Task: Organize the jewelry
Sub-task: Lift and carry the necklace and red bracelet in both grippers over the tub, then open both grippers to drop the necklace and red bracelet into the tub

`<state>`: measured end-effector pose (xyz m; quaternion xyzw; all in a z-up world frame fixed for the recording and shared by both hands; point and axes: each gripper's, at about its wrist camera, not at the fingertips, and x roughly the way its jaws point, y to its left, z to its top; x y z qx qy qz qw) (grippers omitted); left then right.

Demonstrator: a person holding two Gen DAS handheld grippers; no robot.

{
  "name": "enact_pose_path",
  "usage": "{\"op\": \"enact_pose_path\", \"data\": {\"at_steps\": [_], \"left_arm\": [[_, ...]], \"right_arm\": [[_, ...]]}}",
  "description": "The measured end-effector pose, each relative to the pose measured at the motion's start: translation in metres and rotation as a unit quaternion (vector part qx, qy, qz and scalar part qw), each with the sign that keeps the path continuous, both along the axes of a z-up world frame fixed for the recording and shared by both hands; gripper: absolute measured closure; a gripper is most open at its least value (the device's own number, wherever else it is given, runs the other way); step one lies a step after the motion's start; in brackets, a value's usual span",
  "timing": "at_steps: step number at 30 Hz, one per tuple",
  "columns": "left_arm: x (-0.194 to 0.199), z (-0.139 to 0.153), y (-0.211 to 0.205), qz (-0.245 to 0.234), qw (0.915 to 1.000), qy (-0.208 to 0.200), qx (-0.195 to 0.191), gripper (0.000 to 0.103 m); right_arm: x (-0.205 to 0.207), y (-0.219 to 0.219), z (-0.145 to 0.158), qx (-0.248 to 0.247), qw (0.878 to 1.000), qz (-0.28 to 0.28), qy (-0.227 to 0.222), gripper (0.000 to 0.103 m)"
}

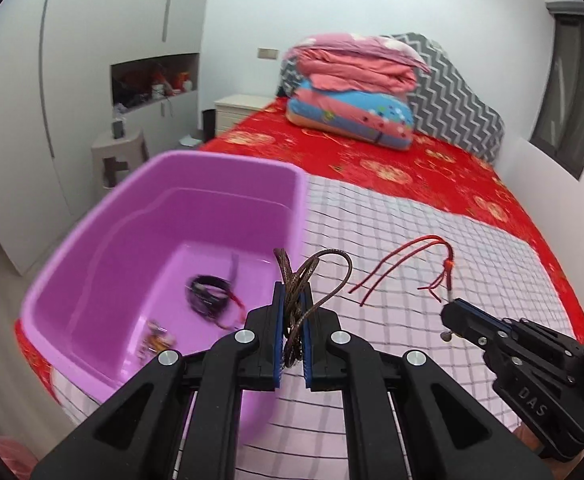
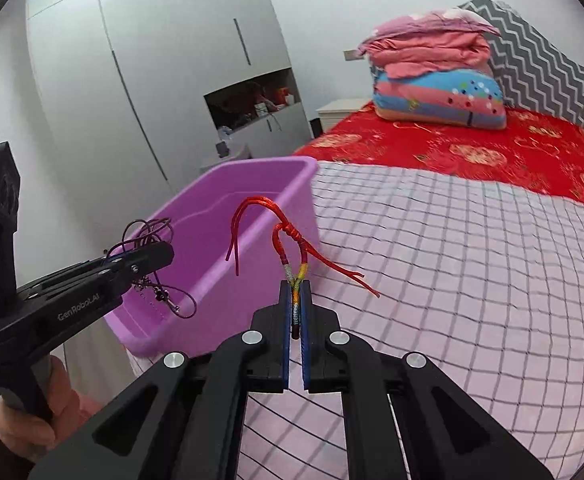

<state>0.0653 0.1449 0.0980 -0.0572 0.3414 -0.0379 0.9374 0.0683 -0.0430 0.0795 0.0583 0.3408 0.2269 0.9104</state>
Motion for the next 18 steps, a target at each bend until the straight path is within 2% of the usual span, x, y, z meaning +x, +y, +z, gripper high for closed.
{"op": "enact_pose_path", "data": {"at_steps": [8, 18], "left_arm": [[0.023, -0.001, 0.068, 0.064, 0.9975, 0.02, 0.022, 0.095], [0.049, -0.036, 0.122, 0.097, 0.9915, 0.086, 0.015, 0.094]], "right_arm": [[0.035, 0.073, 0.014, -0.002, 0.998, 0.055, 0.002, 0.099], [0.071, 0.144, -0.012, -0.024, 0.994, 0.091, 0.054, 0.099]]}}
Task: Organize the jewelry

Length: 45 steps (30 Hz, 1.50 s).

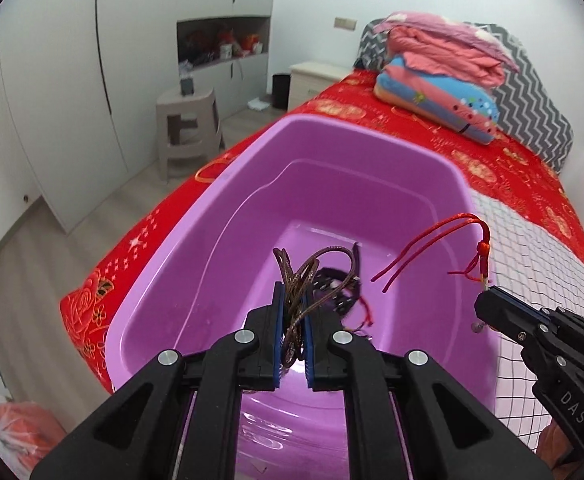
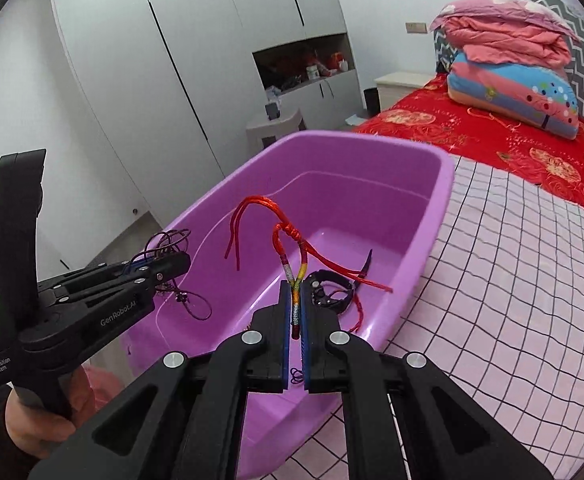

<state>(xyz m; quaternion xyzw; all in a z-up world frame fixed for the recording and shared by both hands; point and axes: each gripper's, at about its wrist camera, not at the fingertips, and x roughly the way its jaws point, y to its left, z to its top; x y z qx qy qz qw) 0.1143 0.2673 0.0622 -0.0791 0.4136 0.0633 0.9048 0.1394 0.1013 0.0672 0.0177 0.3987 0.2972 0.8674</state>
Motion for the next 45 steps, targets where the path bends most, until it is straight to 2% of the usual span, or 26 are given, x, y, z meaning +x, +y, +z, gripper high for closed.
{"op": "enact_pose_path", "data": {"at_steps": [4, 6, 8, 9, 10, 11, 12, 13, 15, 17, 19, 23, 29, 45], "left_arm": [[0.008, -0.014, 0.007, 0.006, 0.9997, 0.024, -0.006, 0.094], [0.01, -0.018, 0.012, 0.009, 0.9995, 0.03, -0.01, 0.09], [0.011, -0.021, 0.016, 0.016, 0.9991, 0.037, -0.011, 0.077], [0.011, -0.022, 0.019, 0.021, 0.9989, 0.039, -0.012, 0.057], [0.011, -0.022, 0.02, 0.028, 0.9988, 0.038, -0.012, 0.032], [0.009, -0.02, 0.022, 0.037, 0.9987, 0.033, -0.01, 0.023], [0.007, -0.019, 0.025, 0.042, 0.9987, 0.025, -0.008, 0.017], [0.005, -0.016, 0.026, 0.047, 0.9987, 0.021, -0.004, 0.015], [0.005, -0.013, 0.027, 0.051, 0.9984, 0.025, 0.001, 0.008], [0.004, -0.01, 0.029, 0.058, 0.9979, 0.028, 0.001, 0.008], [0.003, -0.009, 0.029, 0.065, 0.9973, 0.035, -0.003, 0.007], [0.001, -0.011, 0.025, 0.069, 0.9957, 0.062, -0.006, 0.007], [-0.009, -0.005, 0.014, 0.067, 0.9956, 0.064, 0.015, 0.006], [-0.027, 0.013, -0.001, 0.067, 0.9957, 0.061, 0.021, 0.006]], "right_arm": [[0.01, 0.014, -0.014, -0.015, 1.0, 0.006, 0.022, 0.098], [0.014, 0.018, -0.019, -0.023, 0.999, 0.008, 0.03, 0.098], [0.016, 0.021, -0.023, -0.029, 0.999, 0.007, 0.035, 0.097], [0.018, 0.022, -0.023, -0.033, 0.999, 0.007, 0.039, 0.091], [0.018, 0.023, -0.024, -0.036, 0.999, 0.006, 0.04, 0.08], [0.016, 0.021, -0.024, -0.038, 0.999, 0.004, 0.037, 0.073], [0.016, 0.021, -0.022, -0.039, 0.999, 0.001, 0.032, 0.065], [0.015, 0.02, -0.02, -0.039, 0.999, -0.002, 0.026, 0.062], [0.011, 0.016, -0.017, -0.039, 0.999, -0.007, 0.019, 0.061], [0.009, 0.013, -0.014, -0.042, 0.999, -0.015, 0.013, 0.06], [0.005, 0.009, -0.011, -0.042, 0.999, -0.021, 0.01, 0.054], [-0.001, 0.002, -0.008, -0.047, 0.998, -0.028, 0.011, 0.051], [-0.009, -0.005, -0.007, -0.052, 0.998, -0.039, 0.027, 0.044], [-0.026, -0.021, -0.005, -0.048, 0.997, -0.048, 0.039, 0.041]]}}
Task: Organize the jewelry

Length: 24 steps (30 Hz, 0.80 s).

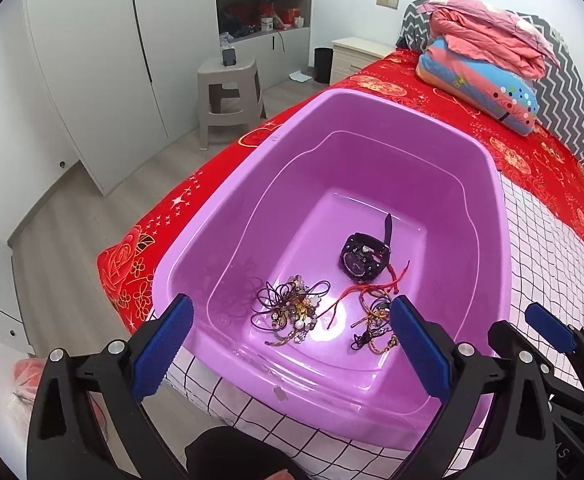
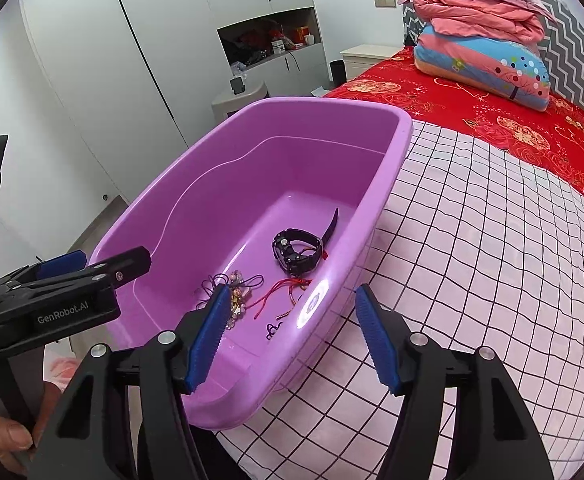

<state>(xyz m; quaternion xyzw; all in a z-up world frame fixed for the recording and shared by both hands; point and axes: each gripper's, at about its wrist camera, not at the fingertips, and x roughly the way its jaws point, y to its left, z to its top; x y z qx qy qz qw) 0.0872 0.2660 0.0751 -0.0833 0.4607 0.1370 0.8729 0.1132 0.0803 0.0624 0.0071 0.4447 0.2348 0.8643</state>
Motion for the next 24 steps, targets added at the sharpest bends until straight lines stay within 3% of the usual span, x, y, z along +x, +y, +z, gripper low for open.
{"op": "enact_pose_path", "data": {"at_steps": [24], "left_arm": [[-0.0036, 0.0053, -0.0091, -0.005, 1.0, 0.001, 0.004, 0.006]], "right_arm": [[-0.0025, -0.0051, 0.0031, -0.001, 1.0, -0.003, -0.003, 0.041]]}}
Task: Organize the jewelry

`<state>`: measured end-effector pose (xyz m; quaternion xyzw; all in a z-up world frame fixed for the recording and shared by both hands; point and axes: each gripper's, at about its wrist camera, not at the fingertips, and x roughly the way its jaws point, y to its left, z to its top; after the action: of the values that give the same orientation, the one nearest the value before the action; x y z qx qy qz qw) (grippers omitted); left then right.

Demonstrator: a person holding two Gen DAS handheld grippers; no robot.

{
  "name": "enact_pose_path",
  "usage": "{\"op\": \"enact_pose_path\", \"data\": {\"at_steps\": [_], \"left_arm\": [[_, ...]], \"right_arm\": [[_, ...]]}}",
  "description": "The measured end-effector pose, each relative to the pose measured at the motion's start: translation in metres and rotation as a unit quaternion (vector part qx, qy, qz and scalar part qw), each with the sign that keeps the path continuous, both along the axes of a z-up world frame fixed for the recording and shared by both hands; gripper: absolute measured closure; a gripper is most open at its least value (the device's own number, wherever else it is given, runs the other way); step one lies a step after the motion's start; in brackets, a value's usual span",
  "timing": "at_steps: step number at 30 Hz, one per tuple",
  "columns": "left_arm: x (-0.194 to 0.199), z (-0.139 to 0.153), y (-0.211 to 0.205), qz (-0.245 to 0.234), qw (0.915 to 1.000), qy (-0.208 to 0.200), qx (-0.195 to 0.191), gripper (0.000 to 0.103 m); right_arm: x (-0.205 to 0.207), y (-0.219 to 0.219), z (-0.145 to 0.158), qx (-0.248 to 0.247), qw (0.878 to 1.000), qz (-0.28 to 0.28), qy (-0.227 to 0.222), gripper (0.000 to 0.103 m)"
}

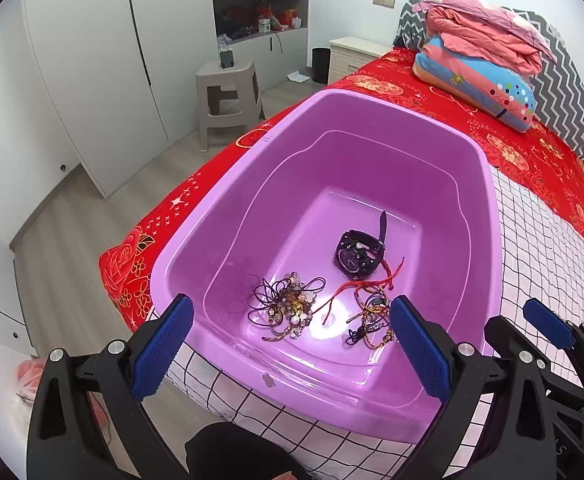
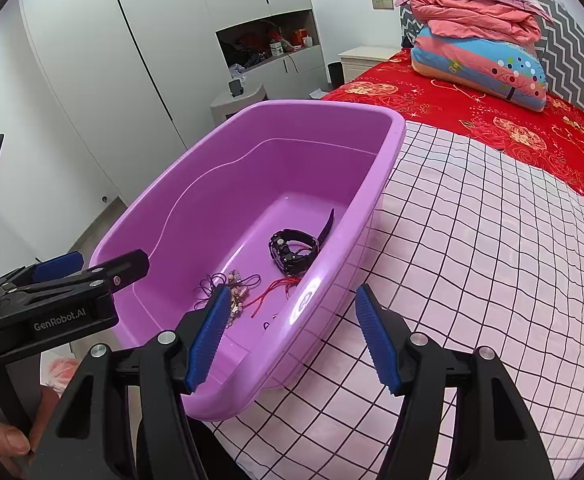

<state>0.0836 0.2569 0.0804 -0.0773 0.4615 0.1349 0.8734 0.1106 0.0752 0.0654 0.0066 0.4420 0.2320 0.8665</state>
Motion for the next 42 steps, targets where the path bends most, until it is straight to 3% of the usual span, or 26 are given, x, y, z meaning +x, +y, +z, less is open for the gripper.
{"op": "enact_pose_path", "data": {"at_steps": [26, 34, 42], "left_arm": [[0.0005, -0.0004, 0.001, 0.002, 1.0, -0.002, -0.007, 0.006], [0.0016, 0.002, -0.0014, -0.003, 1.0, -0.004, 0.007, 0.006], [-0.0004, 0.0049, 0.001, -0.004, 0.9998, -0.02, 0.002, 0.006]], "right_arm": [[-0.0002, -0.0029, -0.0007, -0.005, 1.0, -0.002, 0.0, 0.041], [0.0002, -0.0032, 0.0002, -0.005, 1.0, -0.003, 0.0, 0.041], [0.0002, -0.0036, -0.0005, -0.005, 1.0, -0.003, 0.003, 0.041]]}}
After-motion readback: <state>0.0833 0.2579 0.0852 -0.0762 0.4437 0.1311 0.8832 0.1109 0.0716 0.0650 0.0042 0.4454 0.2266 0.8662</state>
